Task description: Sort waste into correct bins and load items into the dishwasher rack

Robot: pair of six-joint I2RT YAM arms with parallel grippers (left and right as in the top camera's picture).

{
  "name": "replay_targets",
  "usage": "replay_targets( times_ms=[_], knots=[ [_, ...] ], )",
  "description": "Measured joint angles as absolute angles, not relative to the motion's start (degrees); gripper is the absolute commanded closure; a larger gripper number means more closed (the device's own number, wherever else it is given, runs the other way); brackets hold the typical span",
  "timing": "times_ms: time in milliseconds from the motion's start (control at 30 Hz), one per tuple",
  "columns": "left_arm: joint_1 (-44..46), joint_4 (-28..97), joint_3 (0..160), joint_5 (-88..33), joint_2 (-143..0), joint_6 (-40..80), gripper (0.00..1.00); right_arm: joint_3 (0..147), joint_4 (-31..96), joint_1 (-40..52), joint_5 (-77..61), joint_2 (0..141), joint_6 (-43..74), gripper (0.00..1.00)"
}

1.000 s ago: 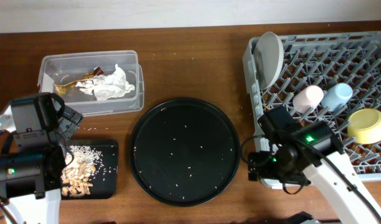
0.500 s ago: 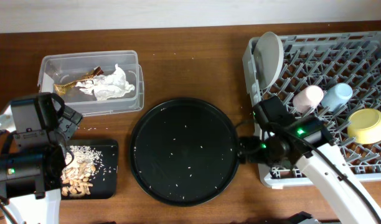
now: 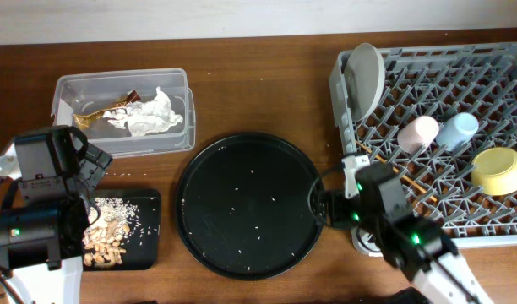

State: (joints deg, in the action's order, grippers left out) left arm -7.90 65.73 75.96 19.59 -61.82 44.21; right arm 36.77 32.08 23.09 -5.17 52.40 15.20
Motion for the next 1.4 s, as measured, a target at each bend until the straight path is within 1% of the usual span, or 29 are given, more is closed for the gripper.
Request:
replay_targets(
  times_ms=[167,367,567,700,933,1067,1133,1400],
  knots=[
    [-7.90,65.78,75.96,19.59,-61.82,44.21,0.01,25.15,24.47,23.09,-5.89,38.96,13.21,0.02],
    [-7.90,65.80,75.96,19.57,-61.82,44.21,0.01,16.10,23.33,23.07,-6.17,23.49,12.80,0.02],
    [-7.90,65.76,75.96,19.57,-61.82,44.21,0.01,9.08,20.18,17.52,-10.20,14.20,12.05,0.02],
    [-7.90,65.78,75.96,19.57,-61.82,44.21,0.01,7.03,18.98,15.68,-11.35,10.41,11.40,0.02],
    [-7.90,65.76,75.96,19.57,-61.82,44.21,0.01,6.22,18.02,13.15,-11.55,2.50,5.43,0.02],
    [-7.90,65.73,75.96,19.59,-61.82,44.21,0.01,4.56,8.23,9.78,-11.53,0.75,4.19,0.02],
    [-7.90,65.76,75.96,19.59,-61.82,44.21,0.01,2.09,1.37,8.86,-11.46,0.69,4.01,0.02],
    [-7.90,65.76,75.96,19.59,-61.82,44.21,0.01,0.84,0.47,8.64,-6.20,0.69,3.81,0.02]
  ],
)
